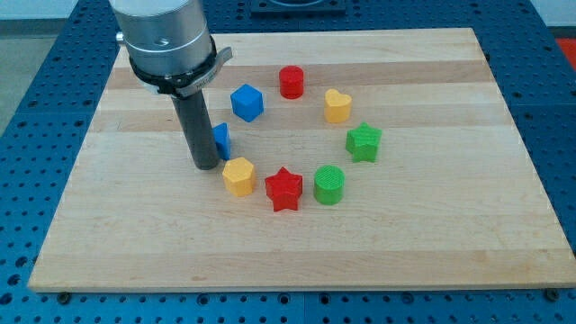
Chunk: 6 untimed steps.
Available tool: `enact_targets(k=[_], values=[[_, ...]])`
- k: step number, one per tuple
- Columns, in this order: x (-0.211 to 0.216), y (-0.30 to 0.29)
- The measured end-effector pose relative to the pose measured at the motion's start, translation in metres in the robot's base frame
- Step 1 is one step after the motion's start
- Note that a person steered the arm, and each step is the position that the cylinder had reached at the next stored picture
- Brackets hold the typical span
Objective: Move the blue triangle to the top left of the yellow hexagon
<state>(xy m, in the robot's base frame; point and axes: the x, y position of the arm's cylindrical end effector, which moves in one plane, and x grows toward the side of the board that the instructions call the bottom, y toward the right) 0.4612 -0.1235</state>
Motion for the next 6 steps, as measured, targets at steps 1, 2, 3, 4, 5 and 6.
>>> enact_targets(k=[1,2,3,4,5,6], values=[[-0.001,-0.013],[0.002,-0.027],[-0.006,-0.032],[-0.018,-0.023],[-0.018,-0.024],[-0.018,-0.010]])
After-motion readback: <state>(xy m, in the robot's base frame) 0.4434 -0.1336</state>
